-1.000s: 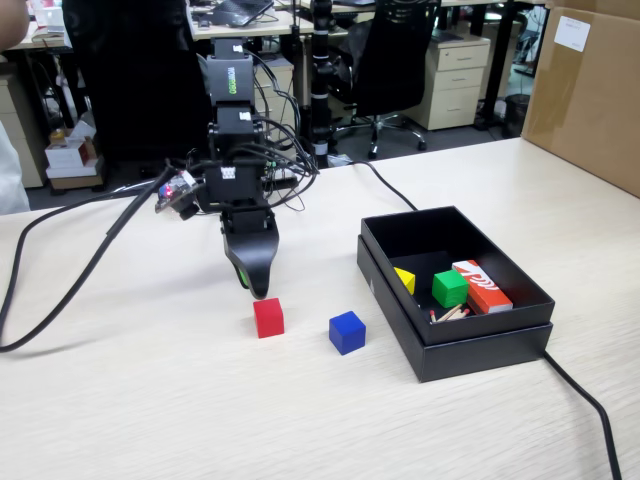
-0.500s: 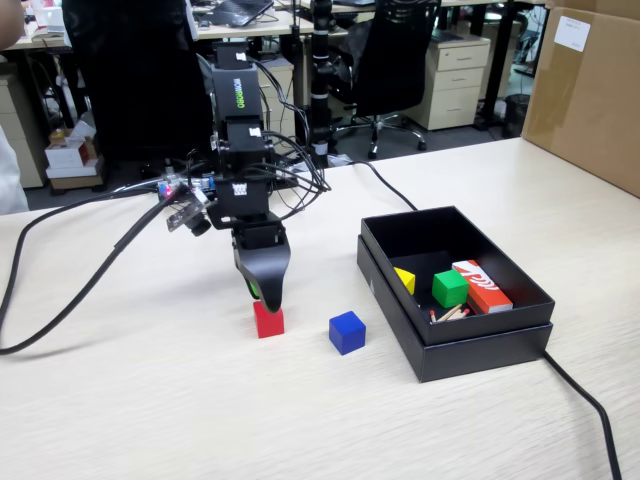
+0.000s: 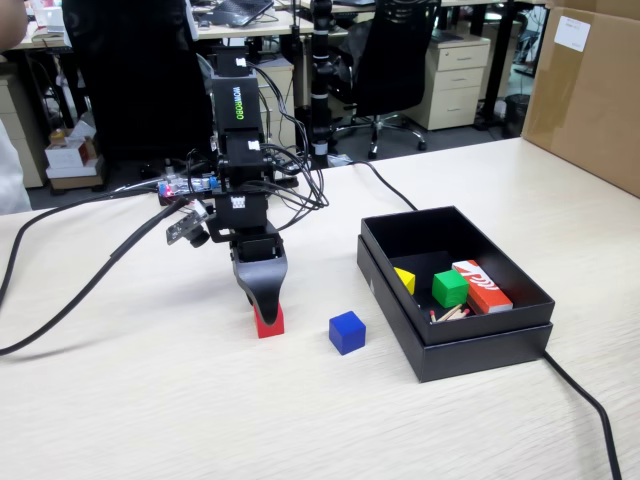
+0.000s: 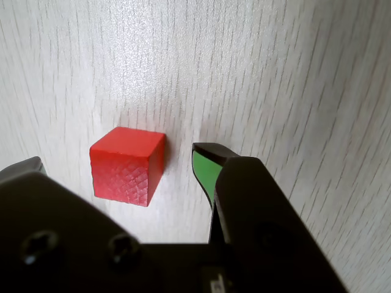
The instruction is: Put the red cube on top of the blue cube
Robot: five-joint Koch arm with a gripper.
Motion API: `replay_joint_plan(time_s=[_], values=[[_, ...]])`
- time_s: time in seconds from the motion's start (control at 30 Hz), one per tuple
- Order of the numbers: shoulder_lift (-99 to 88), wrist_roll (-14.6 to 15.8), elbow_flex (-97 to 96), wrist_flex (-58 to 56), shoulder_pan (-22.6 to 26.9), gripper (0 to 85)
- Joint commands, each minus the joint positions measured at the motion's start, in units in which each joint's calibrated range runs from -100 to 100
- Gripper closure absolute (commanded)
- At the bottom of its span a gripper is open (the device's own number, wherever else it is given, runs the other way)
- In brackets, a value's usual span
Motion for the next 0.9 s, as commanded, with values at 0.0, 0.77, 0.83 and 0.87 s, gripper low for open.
replay_joint_plan(time_s=[0.0,0.77,0.83,0.87], values=[[-0.5,0.1,4.6,0.6,-0.2,37.8],[7.3,0.1,6.5,2.8,-0.1,43.4],[7.3,0.2,6.1,2.8,-0.1,44.3],[7.3,0.1,6.0,2.8,-0.1,46.6]])
